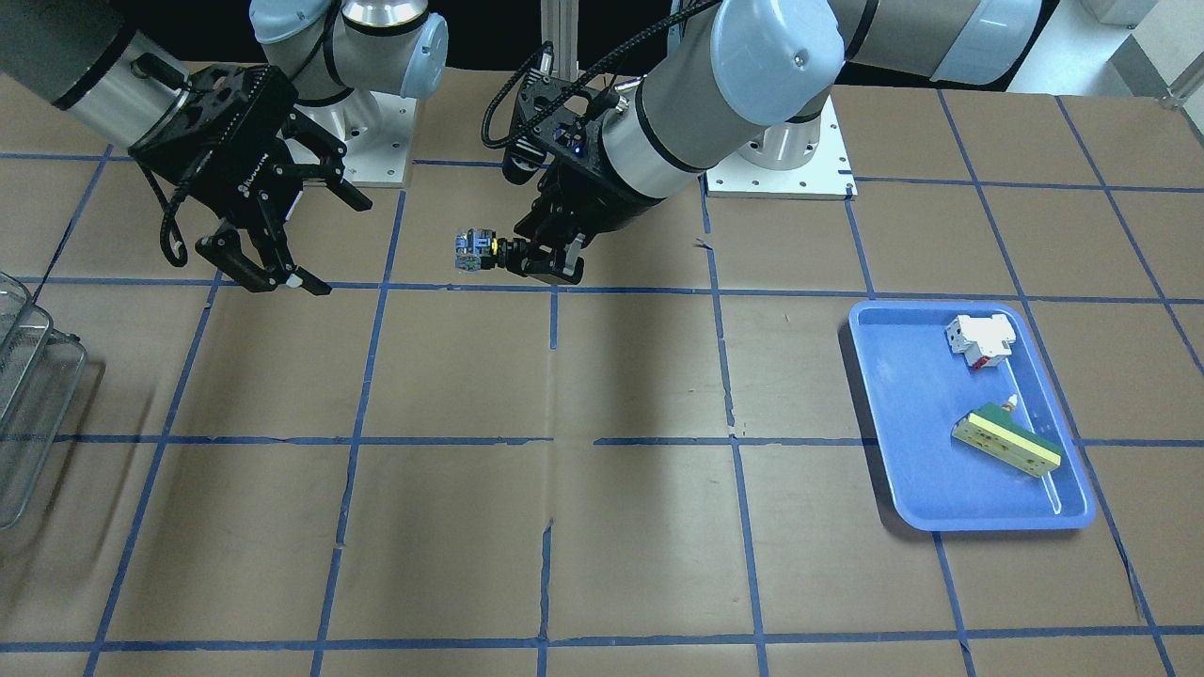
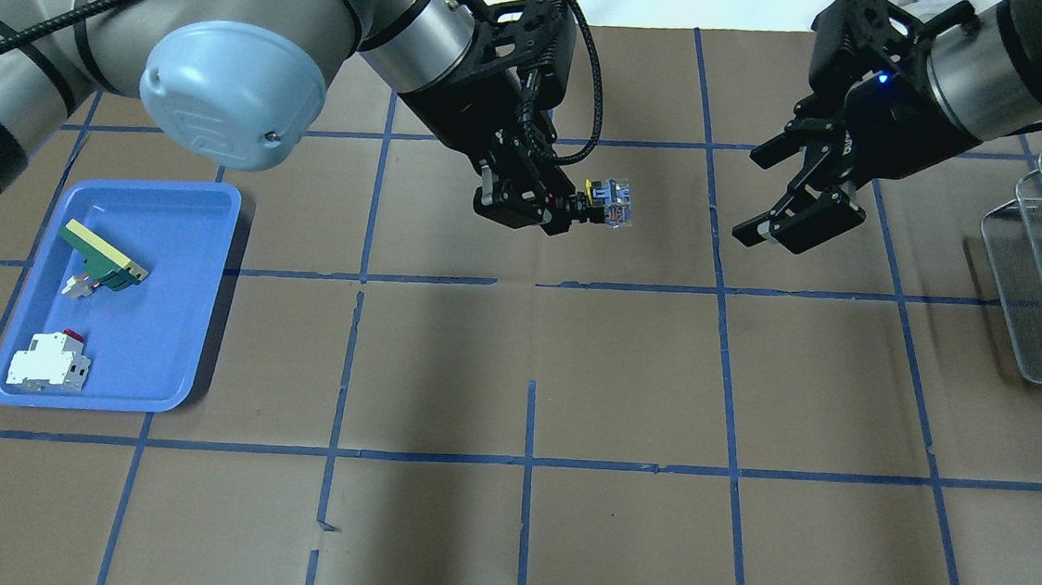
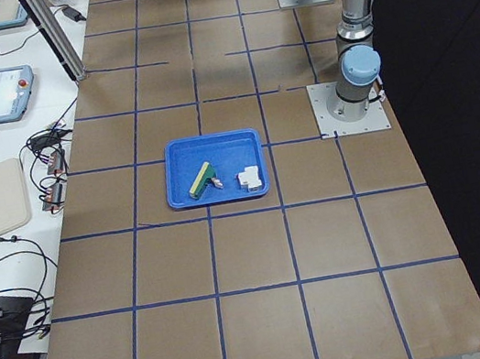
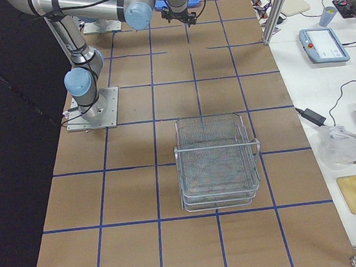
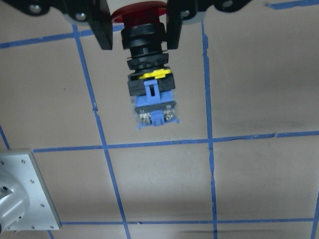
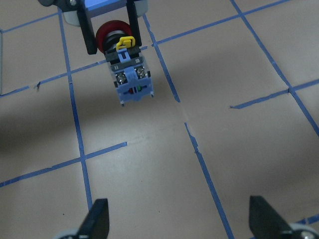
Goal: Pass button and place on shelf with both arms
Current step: 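Close the right gripper on the push-button held by the left gripper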
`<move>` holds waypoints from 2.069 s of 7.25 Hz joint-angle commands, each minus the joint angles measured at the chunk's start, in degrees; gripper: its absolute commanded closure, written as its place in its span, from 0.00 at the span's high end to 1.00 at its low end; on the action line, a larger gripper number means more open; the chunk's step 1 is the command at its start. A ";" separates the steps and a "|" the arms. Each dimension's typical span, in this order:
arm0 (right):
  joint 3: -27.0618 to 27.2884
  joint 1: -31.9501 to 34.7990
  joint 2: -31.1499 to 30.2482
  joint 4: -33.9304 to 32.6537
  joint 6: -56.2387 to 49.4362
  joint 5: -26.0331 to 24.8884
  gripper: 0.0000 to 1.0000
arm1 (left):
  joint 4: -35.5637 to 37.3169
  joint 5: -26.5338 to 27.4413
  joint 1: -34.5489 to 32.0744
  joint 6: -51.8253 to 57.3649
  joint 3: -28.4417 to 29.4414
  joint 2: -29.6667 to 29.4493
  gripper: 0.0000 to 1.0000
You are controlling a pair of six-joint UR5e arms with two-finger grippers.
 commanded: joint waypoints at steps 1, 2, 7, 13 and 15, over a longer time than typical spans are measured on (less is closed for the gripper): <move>1.20 -0.51 0.85 -0.06 -4.63 5.73 1.00 | 2.21 -1.47 -0.85 -3.13 -0.07 0.36 0.00; 1.29 -0.51 0.77 -0.06 -5.35 9.31 1.00 | 4.05 -1.65 -1.02 -4.88 -0.07 -0.25 0.00; 1.91 -0.33 0.42 0.20 -5.36 13.57 0.99 | 10.31 -1.74 -4.89 -11.58 -0.07 -1.14 0.00; 1.91 -0.33 0.41 0.90 -5.00 13.04 0.24 | 11.37 -3.23 -4.89 -11.40 -0.07 -0.96 0.00; 1.91 -0.33 0.59 0.90 -5.00 12.87 0.00 | 11.45 -3.14 -4.89 -11.58 -0.07 -0.70 0.03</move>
